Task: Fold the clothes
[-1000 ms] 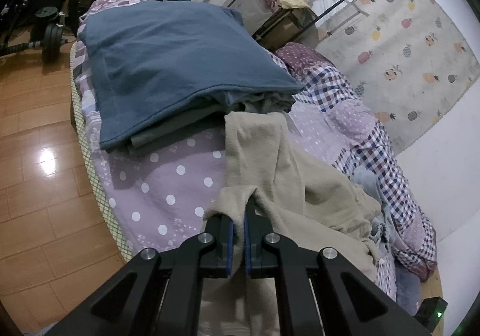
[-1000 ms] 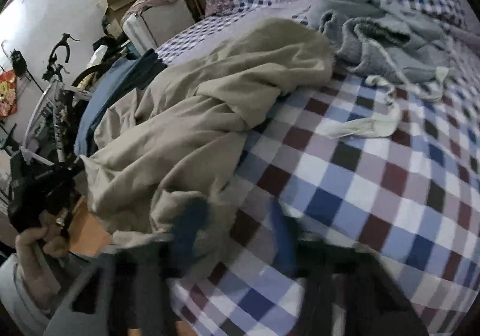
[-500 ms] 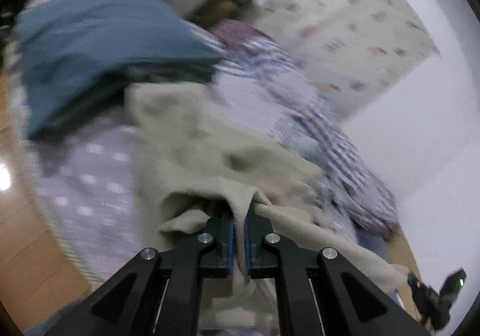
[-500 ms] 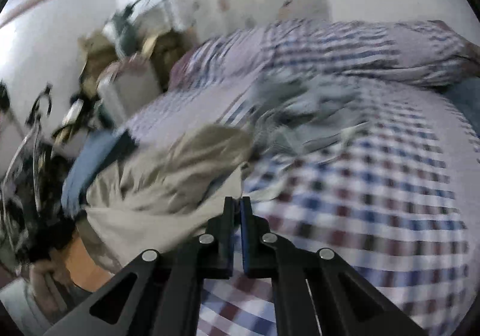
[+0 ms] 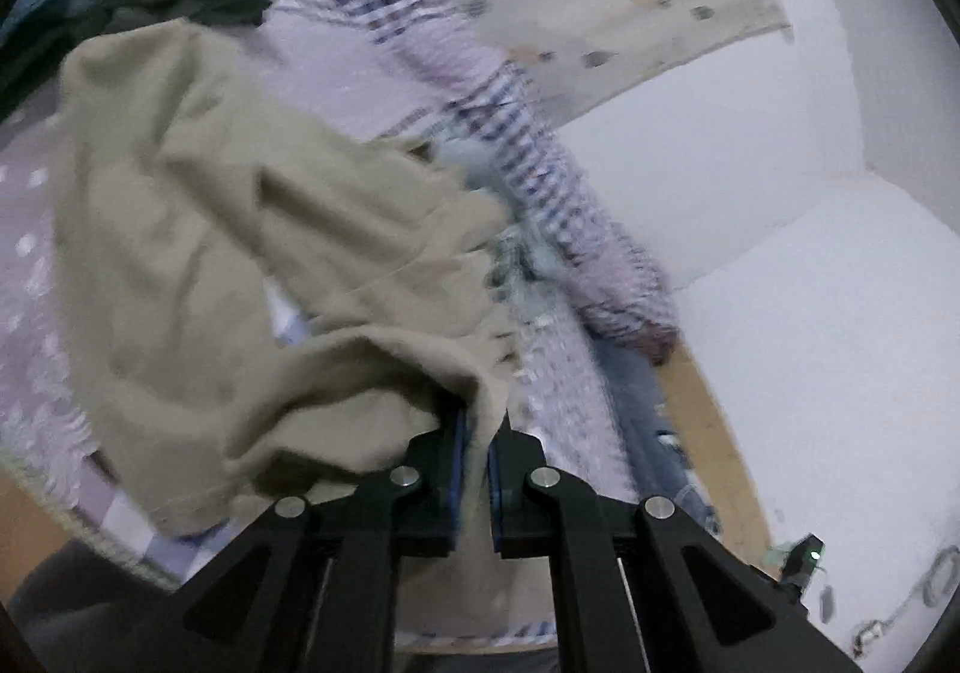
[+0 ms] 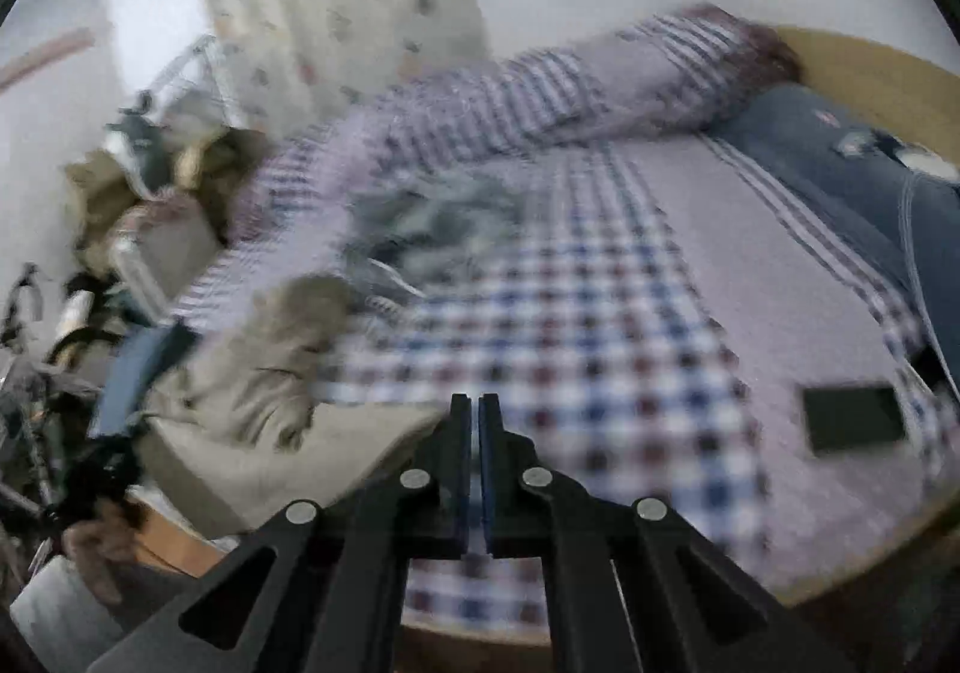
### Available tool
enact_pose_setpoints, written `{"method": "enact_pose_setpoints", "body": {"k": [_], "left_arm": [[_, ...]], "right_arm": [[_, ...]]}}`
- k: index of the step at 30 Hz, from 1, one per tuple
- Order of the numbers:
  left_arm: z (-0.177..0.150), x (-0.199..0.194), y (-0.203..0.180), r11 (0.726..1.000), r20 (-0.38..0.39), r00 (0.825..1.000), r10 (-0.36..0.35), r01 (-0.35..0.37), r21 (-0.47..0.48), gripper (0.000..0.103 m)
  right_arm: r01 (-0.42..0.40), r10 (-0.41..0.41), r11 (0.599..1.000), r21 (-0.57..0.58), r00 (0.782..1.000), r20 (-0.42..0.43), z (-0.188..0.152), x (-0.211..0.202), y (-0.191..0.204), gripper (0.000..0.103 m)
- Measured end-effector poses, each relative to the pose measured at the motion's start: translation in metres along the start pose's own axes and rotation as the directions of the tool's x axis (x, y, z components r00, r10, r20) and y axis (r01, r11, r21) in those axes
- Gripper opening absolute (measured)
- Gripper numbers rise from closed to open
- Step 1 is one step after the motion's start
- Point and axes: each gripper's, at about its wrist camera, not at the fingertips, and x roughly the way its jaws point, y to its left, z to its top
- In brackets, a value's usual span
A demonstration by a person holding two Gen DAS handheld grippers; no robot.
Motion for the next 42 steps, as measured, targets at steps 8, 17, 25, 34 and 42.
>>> {"method": "enact_pose_setpoints", "body": {"k": [8, 17, 25, 34, 42], "left_arm": [[0.005, -0.033, 0.013, 0.990, 0.153, 0.980, 0.126, -0.115, -0.079, 0.076], [0.022, -0.061, 0.028, 0.969, 0.302, 0.928, 0.219, -0.171, -0.177, 0.084], [0.045, -0.006, -0.044, 0.967, 0.270, 0.949, 0.162, -0.208, 0.150, 0.084], [0.084, 0.098, -0.107, 0.834, 0.249, 0.946, 0.209, -0.305, 0.460, 0.084], [0.088, 0.193, -0.143, 0.621, 0.214, 0.929, 0.301, -0.361, 0.695, 0.084]], "right_arm": [[0.023, -0.020, 0.999, 0.033, 0.997, -0.076, -0.017, 0.029, -0.007, 0.006], [-0.134, 0.131, 0.991, -0.017, 0.983, -0.125, -0.041, 0.082, 0.048, 0.040], [-0.190, 0.188, 0.982, -0.002, 0.972, -0.139, -0.062, 0.110, 0.054, 0.041], [-0.180, 0.189, 0.981, 0.068, 0.969, -0.161, -0.072, 0.126, 0.038, 0.042], [-0.156, 0.162, 0.987, 0.043, 0.964, -0.210, -0.081, 0.142, 0.042, 0.042]]}}
